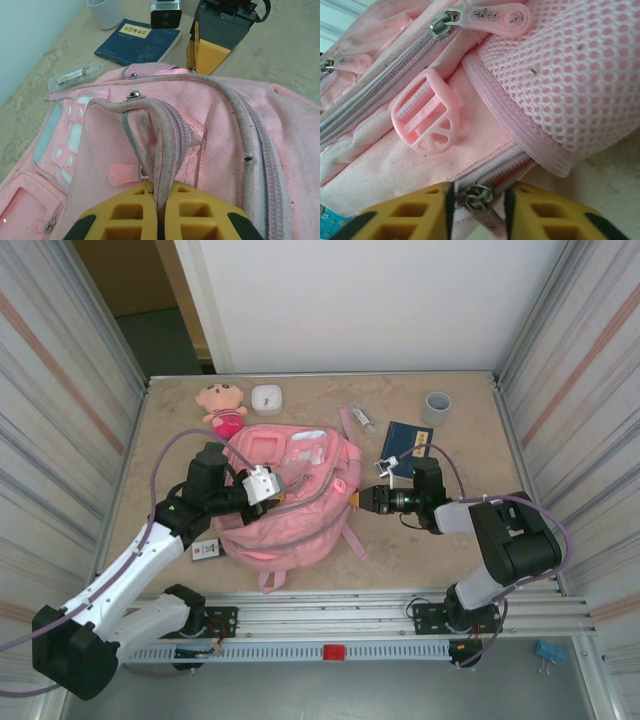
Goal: Pack the student bag
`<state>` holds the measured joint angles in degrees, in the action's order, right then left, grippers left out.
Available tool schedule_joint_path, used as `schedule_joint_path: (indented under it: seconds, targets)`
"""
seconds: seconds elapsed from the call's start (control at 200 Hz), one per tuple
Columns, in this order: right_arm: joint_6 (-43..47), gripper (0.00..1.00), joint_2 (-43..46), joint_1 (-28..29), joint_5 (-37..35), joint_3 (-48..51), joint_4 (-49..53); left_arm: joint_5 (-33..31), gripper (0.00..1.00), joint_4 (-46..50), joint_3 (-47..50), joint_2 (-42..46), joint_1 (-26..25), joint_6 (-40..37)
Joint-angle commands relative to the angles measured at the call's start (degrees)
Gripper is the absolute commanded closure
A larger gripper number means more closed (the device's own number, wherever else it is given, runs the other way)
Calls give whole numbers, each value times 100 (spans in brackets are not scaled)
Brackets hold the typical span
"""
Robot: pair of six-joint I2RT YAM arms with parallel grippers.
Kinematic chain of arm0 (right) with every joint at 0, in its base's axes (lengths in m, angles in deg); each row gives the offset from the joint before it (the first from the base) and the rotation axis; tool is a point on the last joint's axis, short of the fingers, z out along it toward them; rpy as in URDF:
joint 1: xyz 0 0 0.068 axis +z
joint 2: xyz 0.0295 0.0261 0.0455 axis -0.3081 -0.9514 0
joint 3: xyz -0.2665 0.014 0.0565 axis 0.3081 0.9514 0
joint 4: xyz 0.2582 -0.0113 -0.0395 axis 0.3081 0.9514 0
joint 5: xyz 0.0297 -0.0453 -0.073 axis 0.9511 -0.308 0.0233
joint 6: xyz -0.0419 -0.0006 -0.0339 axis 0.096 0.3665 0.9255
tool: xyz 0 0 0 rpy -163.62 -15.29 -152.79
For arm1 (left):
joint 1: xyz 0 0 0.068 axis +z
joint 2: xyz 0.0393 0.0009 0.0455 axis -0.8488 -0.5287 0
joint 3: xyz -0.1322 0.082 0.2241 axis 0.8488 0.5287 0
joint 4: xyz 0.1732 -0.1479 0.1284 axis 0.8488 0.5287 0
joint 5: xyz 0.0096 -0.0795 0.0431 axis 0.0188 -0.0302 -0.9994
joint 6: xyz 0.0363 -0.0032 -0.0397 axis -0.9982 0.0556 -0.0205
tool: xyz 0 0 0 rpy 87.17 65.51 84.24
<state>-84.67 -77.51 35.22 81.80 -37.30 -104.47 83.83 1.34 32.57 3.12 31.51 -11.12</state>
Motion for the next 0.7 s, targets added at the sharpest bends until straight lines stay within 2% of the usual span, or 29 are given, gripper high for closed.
schedule_joint_path:
  seconds: [0.0, 0.095, 0.15, 0.536, 0.692]
  targets:
    - [-3, 73, 188, 39, 108, 66, -12, 98, 100, -712, -56, 244, 67, 131]
    - [-47, 66, 283, 69, 93, 116, -11, 12, 100, -719, -53, 242, 68, 152]
    - [-58, 65, 355, 102, 82, 165, -2, -17, 100, -743, -44, 252, 67, 165]
    - [-60, 93, 516, 157, -106, 177, 237, -105, 100, -852, 26, 255, 67, 156]
    - [0, 98, 741, 172, -236, 41, 925, -513, 100, -891, 59, 252, 31, 162]
